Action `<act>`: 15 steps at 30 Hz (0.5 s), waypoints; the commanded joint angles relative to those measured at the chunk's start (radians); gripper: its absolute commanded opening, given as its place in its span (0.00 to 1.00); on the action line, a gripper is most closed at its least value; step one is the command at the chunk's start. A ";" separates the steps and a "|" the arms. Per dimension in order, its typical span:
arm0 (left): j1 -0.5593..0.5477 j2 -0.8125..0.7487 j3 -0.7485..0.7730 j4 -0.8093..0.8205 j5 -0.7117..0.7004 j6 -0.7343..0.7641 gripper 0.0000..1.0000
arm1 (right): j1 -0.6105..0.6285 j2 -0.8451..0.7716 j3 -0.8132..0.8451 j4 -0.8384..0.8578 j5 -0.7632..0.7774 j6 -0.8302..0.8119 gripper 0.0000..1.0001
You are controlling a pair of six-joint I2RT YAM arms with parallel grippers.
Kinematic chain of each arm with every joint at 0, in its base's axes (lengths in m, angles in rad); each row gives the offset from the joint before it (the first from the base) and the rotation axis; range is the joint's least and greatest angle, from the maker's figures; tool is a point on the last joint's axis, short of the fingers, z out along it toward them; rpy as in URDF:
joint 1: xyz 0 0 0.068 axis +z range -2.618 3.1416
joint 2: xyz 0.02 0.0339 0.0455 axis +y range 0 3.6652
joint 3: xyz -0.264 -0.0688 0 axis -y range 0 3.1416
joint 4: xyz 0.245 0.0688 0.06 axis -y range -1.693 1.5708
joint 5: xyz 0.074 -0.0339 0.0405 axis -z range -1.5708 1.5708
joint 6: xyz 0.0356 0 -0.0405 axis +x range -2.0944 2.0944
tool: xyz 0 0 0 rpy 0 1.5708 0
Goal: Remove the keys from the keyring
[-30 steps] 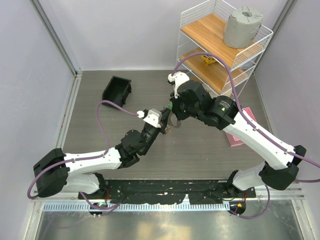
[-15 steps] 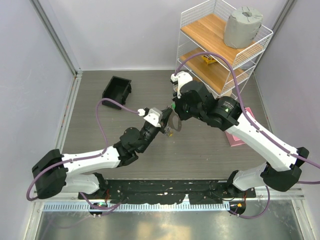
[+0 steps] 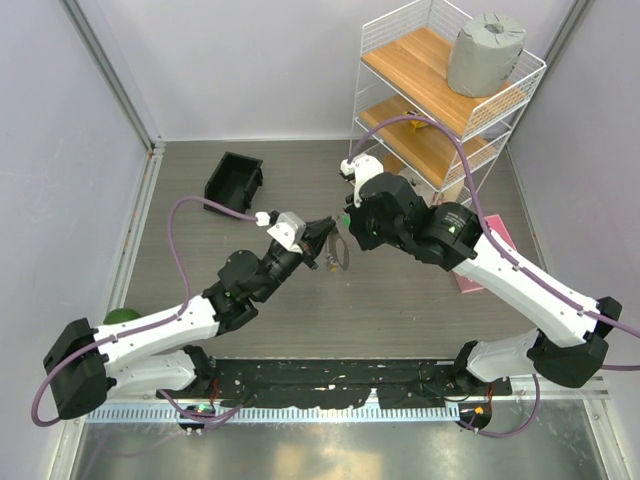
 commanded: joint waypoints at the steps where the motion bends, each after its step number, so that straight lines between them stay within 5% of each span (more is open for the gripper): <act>1: 0.021 -0.049 0.010 0.017 0.035 -0.054 0.00 | -0.004 -0.042 -0.029 0.027 0.008 -0.006 0.05; 15: 0.064 -0.069 -0.022 -0.009 0.059 -0.143 0.00 | -0.003 -0.071 -0.069 0.076 -0.071 -0.037 0.05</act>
